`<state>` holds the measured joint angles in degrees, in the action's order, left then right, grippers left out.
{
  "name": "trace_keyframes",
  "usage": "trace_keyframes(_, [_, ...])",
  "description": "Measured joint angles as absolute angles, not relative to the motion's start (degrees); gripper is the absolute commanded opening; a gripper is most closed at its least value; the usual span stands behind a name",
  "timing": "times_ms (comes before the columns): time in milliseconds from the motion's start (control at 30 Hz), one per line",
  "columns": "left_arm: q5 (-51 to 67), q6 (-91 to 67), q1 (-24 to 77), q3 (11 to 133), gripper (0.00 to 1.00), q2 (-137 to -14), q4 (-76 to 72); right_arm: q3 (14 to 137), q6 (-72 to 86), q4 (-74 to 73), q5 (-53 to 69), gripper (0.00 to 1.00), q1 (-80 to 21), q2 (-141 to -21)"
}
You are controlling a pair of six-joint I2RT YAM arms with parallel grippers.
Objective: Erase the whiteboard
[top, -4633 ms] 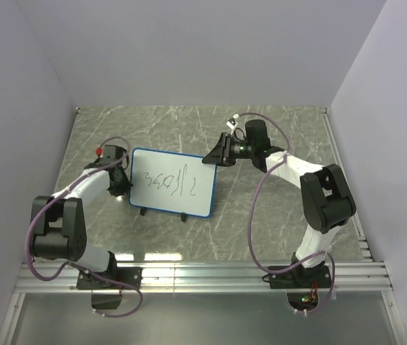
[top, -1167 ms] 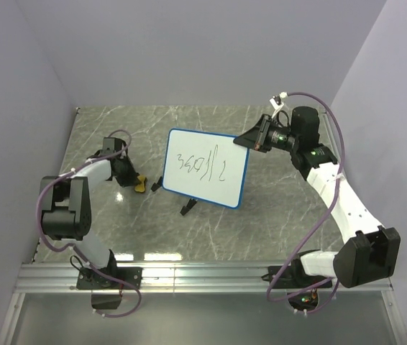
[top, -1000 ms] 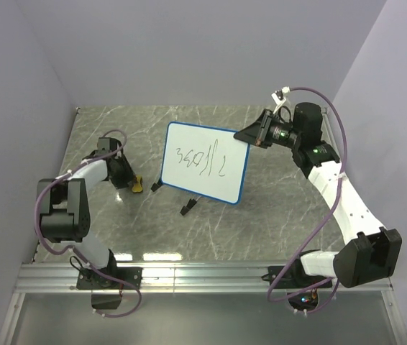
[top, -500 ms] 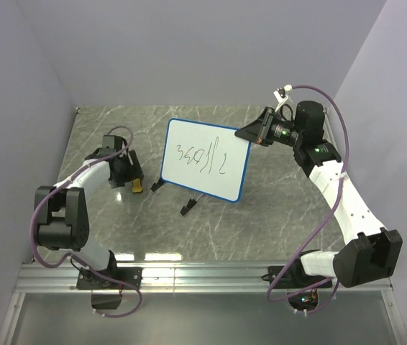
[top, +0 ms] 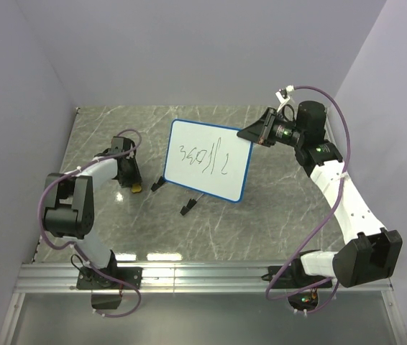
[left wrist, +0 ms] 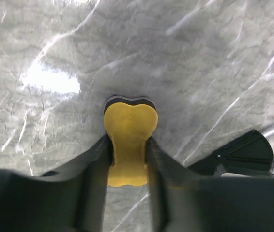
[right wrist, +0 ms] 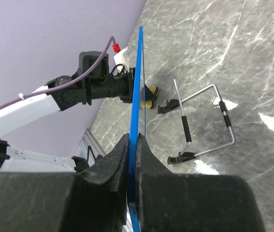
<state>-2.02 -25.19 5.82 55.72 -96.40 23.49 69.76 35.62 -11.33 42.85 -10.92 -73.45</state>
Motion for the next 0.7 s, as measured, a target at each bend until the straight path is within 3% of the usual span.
trace_keyframes(33, [-2.2, -25.2, 5.8, 55.7, 0.25, -96.5, 23.2, 69.8, 35.5, -11.4, 42.8, 0.0, -10.9, -73.5])
trace_keyframes(67, [-2.3, -25.2, 5.8, 55.7, 0.01, -96.6, 23.0, 69.8, 35.4, -11.6, 42.8, 0.0, -10.9, -73.5])
trace_keyframes(433, [-1.6, -28.3, 5.9, 56.0, 0.0, -93.8, 27.7, 72.2, 32.9, -11.9, 37.3, 0.0, -13.1, -74.5])
trace_keyframes(700, [-0.2, -32.9, 8.2, 56.6, 0.0, -77.3, 33.9, 71.5, 32.4, -9.1, 28.8, 0.0, -20.5, -76.6])
